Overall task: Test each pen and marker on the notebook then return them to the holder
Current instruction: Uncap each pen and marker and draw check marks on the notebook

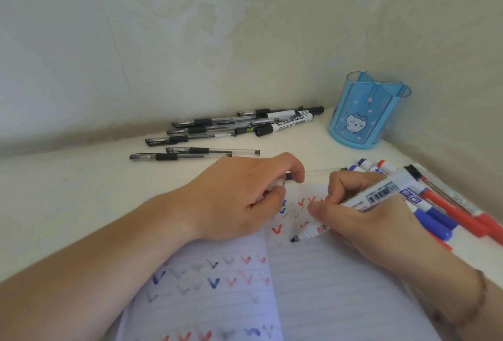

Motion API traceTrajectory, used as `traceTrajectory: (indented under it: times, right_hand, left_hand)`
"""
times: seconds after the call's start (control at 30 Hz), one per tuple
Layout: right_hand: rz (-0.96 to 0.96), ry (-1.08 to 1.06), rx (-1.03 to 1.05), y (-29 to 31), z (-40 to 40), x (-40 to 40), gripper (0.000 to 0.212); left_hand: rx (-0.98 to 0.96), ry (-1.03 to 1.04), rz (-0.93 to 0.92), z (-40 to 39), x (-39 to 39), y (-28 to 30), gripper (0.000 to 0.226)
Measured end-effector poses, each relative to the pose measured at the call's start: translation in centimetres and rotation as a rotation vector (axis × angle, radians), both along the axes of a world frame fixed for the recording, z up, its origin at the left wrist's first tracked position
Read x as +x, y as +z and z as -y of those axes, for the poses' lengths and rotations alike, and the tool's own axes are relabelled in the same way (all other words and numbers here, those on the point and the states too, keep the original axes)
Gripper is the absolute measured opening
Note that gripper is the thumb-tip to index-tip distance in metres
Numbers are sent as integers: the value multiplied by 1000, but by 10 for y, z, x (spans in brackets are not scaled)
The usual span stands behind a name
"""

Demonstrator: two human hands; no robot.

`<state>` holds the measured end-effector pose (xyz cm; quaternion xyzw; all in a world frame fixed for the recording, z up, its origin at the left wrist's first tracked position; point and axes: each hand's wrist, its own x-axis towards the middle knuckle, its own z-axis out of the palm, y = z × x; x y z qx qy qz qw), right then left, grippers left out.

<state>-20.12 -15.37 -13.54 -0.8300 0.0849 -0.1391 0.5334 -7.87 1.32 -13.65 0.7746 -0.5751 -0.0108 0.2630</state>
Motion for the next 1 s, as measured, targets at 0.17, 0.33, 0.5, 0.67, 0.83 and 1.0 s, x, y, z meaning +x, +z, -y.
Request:
traceTrajectory:
  times: [0.17,0.33,0.5,0.67,0.83,1.0]
  right_hand:
    - [-11,19,-25,0,3,0,39]
    - [-10,-12,54,0,5,2,38]
    - [176,-114,444,10,7,3,44]
    - [303,-177,469,9,9,3,46]
    - [294,-97,384,6,8,3,32]
    - [293,19,359,0,1,0,39]
  left_hand:
    - [-9,25,47,0,-2,-1,25]
    - [-56,28,15,4,1,-2,29]
    - [-126,20,-166,7,3,-2,39]
    - [-166,-42,-195,7,-2,-1,37]
    - [-217,-87,-221,7,-9,2,40]
    - [-302,-137,-247,7,-18,3,34]
